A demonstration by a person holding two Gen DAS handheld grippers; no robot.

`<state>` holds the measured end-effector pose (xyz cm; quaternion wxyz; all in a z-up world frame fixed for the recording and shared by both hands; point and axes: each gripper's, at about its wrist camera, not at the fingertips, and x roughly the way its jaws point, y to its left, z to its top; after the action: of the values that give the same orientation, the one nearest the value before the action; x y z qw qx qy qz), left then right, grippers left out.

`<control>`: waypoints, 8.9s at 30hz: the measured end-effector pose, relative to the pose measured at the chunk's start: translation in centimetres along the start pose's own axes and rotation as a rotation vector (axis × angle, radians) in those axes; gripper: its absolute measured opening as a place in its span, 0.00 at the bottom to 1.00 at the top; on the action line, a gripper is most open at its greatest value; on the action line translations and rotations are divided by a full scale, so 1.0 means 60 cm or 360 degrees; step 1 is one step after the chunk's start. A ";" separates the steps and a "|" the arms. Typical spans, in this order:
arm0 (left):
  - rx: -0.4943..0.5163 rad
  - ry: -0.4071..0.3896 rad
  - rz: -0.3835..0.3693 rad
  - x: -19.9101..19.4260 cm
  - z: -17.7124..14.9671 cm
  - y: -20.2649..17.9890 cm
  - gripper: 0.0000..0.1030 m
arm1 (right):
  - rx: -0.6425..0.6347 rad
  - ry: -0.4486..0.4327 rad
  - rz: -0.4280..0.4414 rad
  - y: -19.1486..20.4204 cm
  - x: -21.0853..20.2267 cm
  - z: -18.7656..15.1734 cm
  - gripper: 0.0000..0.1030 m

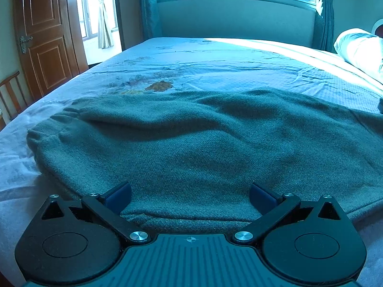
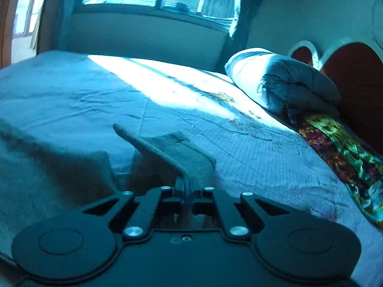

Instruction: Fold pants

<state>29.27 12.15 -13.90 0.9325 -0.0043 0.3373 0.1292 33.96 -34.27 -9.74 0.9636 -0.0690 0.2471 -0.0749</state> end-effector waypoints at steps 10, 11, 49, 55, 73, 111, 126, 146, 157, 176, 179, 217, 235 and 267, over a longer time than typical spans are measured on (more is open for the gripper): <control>0.0005 -0.0001 -0.0008 0.001 0.000 0.000 1.00 | 0.1428 0.0166 0.0080 -0.257 -0.054 -0.192 0.02; 0.0007 0.0006 -0.0011 0.001 0.001 0.001 1.00 | 0.1345 0.0147 0.0052 -0.252 -0.057 -0.178 0.06; 0.0032 0.0037 -0.0026 0.004 0.005 0.000 1.00 | 0.1670 0.0160 0.0231 -0.356 -0.018 -0.216 0.12; 0.0036 0.0030 -0.0028 0.003 0.004 0.000 1.00 | 0.1383 0.0107 0.0224 -0.348 -0.032 -0.154 0.00; 0.0039 0.0019 -0.0031 0.001 0.002 -0.001 1.00 | 0.1769 0.0128 0.0346 -0.397 -0.020 -0.232 0.07; 0.0030 0.0015 -0.0047 0.001 0.002 0.003 1.00 | 0.1504 -0.0205 0.0463 -0.371 -0.077 -0.081 0.00; 0.0028 0.0016 -0.0047 0.002 0.001 0.003 1.00 | 0.1728 0.0207 0.0289 -0.393 -0.012 -0.202 0.00; 0.0033 0.0006 -0.0046 0.002 -0.001 0.002 1.00 | 0.1994 0.0191 0.0301 -0.423 -0.018 -0.233 0.32; 0.0039 0.0013 -0.0055 0.003 0.001 0.003 1.00 | 0.1074 -0.0336 0.0465 -0.377 -0.110 -0.077 0.06; 0.0050 -0.0001 -0.0093 0.001 -0.001 0.009 1.00 | 0.1549 0.0039 0.0182 -0.440 -0.044 -0.228 0.17; 0.0063 -0.0011 -0.0083 -0.007 0.006 0.008 1.00 | 0.1419 -0.0068 0.0056 -0.438 -0.078 -0.202 0.17; -0.0786 0.0021 -0.0038 0.081 0.034 0.338 0.52 | -0.0397 0.0490 0.1501 0.456 0.187 0.115 0.00; -0.0232 -0.0179 0.0184 -0.009 0.083 0.233 0.75 | -0.0185 0.0212 0.1230 0.328 0.078 0.100 0.11; 0.0005 -0.0081 0.0067 -0.017 0.013 0.034 0.94 | 0.1552 0.0114 0.0194 -0.443 -0.048 -0.197 0.23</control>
<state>28.51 13.95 -12.51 0.9379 0.0077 0.3135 0.1481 22.76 -60.89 -14.17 0.8772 0.4073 0.2199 -0.1278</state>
